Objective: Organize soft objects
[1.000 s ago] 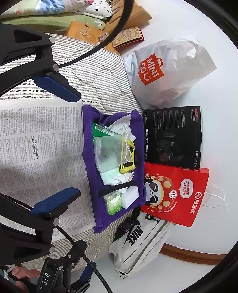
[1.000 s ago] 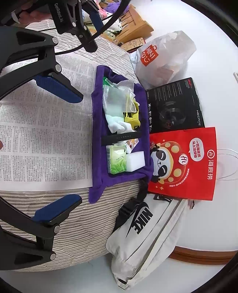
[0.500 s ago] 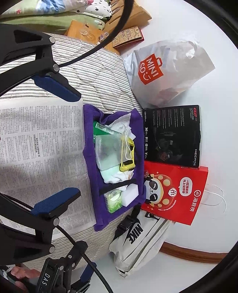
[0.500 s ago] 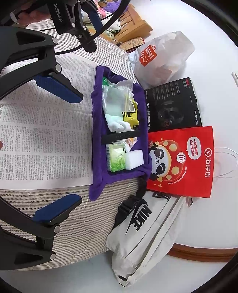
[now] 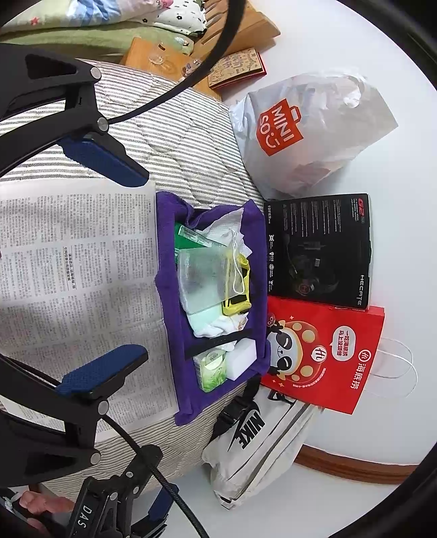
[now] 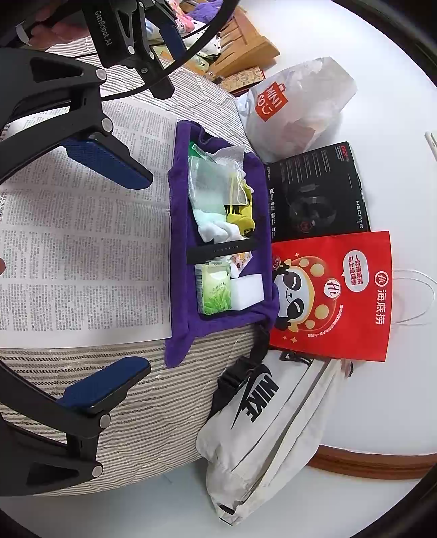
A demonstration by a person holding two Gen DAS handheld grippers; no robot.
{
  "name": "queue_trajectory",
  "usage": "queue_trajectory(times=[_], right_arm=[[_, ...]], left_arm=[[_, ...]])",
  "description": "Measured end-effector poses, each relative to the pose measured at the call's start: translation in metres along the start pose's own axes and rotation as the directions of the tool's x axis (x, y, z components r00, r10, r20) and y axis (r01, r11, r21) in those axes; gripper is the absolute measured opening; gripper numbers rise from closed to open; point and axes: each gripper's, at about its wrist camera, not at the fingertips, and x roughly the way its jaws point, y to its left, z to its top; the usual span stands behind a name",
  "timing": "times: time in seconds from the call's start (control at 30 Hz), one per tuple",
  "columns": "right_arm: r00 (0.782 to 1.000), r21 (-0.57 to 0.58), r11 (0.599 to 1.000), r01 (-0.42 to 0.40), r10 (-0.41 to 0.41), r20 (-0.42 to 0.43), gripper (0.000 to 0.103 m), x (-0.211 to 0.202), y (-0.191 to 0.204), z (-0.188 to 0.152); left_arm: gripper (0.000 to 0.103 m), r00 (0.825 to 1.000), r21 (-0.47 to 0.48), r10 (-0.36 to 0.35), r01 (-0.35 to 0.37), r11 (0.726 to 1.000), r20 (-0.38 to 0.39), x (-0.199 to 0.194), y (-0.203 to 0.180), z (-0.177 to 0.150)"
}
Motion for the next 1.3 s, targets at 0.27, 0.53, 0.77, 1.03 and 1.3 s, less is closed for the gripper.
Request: queue_trajectory(times=[0.27,0.53,0.77,1.03,1.3], right_arm=[[1.000,0.003,1.000,-0.015,0.015,-0.006,0.099,0.0001,0.0002,-0.0001],[1.000,0.011,1.000,-0.007,0.007,-0.003,0.099,-0.0010,-0.0010,-0.0001],[1.000,0.014,1.000,-0.008,0.008,-0.005,0.099,-0.0001,-0.0022,-0.0004],[1.000,0.014,1.000,-0.007,0.007,-0.006,0.099,0.0007,-0.0023,-0.0011],[1.000,0.011,1.000,-0.008,0.008,-0.010,0.099,0.0017,0.0000,-0.0029]], left_arm=[[0.095,1.000,0.001,-0.003,0.003,1.000,0.003,-0.0008,0.0016,0.0005],[0.095,1.000,0.003,-0.005,0.005,1.000,-0.002,-0.0010,0.0011,0.0012],[0.095,1.000,-0.002,-0.005,0.005,1.000,-0.003,-0.0003,0.0018,-0.0001],[0.095,1.000,0.001,-0.008,0.008,1.000,-0.006,0.0002,0.0021,-0.0005],[0.095,1.000,0.002,-0.008,0.008,1.000,-0.006,-0.0003,0.0025,-0.0002]])
